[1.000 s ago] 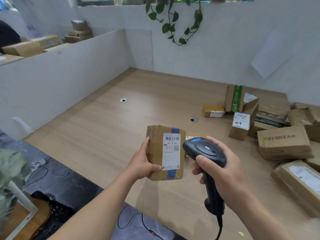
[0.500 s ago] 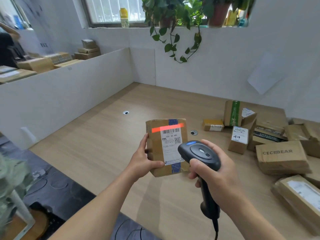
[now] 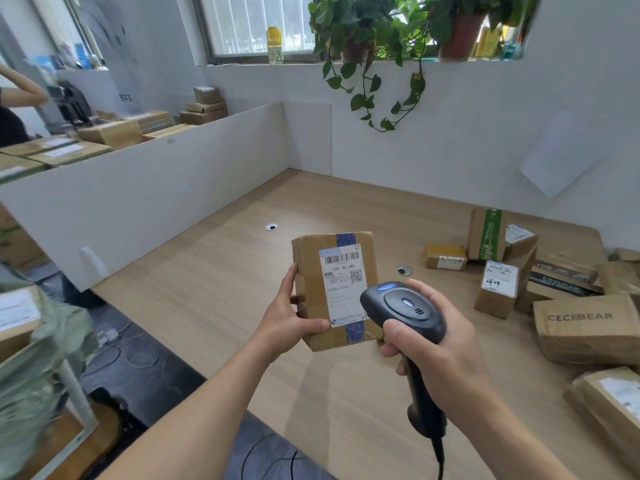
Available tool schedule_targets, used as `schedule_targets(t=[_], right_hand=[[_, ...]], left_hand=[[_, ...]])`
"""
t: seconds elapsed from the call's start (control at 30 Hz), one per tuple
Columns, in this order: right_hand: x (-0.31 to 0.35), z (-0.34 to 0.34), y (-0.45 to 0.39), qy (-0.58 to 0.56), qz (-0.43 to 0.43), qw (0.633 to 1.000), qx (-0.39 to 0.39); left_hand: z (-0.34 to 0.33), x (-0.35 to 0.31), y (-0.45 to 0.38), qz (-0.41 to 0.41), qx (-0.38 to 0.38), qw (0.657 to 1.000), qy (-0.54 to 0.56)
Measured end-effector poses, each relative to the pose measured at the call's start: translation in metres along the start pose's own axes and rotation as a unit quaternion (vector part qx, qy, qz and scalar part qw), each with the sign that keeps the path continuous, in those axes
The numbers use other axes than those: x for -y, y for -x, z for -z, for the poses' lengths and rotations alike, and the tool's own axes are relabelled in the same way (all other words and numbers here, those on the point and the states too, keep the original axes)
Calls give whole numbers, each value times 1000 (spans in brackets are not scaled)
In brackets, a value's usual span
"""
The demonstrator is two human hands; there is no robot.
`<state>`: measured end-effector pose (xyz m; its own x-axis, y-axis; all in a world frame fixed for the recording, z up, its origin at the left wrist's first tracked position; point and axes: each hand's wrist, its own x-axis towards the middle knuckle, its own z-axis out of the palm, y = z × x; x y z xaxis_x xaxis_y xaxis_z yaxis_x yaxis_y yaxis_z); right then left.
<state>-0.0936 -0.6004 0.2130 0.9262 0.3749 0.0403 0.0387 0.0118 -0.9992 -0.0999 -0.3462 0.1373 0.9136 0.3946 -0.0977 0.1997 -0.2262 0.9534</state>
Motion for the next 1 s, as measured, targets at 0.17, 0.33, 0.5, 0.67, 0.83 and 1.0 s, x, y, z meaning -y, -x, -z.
schedule_targets(t=[0.17, 0.33, 0.5, 0.67, 0.83, 1.0], right_hand=[[3, -20, 0, -11, -4, 1000, 29], [9, -49, -3, -5, 5, 998, 57], [11, -92, -7, -8, 14, 996, 84], [10, -158, -10, -17, 23, 993, 115], [8, -253, -12, -26, 39, 991, 128], [10, -372, -12, -30, 63, 983, 167]], left_hand=[[22, 1, 11, -1, -21, 1000, -2], [55, 8, 18, 3, -43, 999, -6], [98, 21, 26, 2, -64, 998, 1], [165, 40, 34, 5, -89, 996, 4], [259, 64, 40, -1, -111, 994, 20], [374, 86, 53, 6, -133, 990, 35]])
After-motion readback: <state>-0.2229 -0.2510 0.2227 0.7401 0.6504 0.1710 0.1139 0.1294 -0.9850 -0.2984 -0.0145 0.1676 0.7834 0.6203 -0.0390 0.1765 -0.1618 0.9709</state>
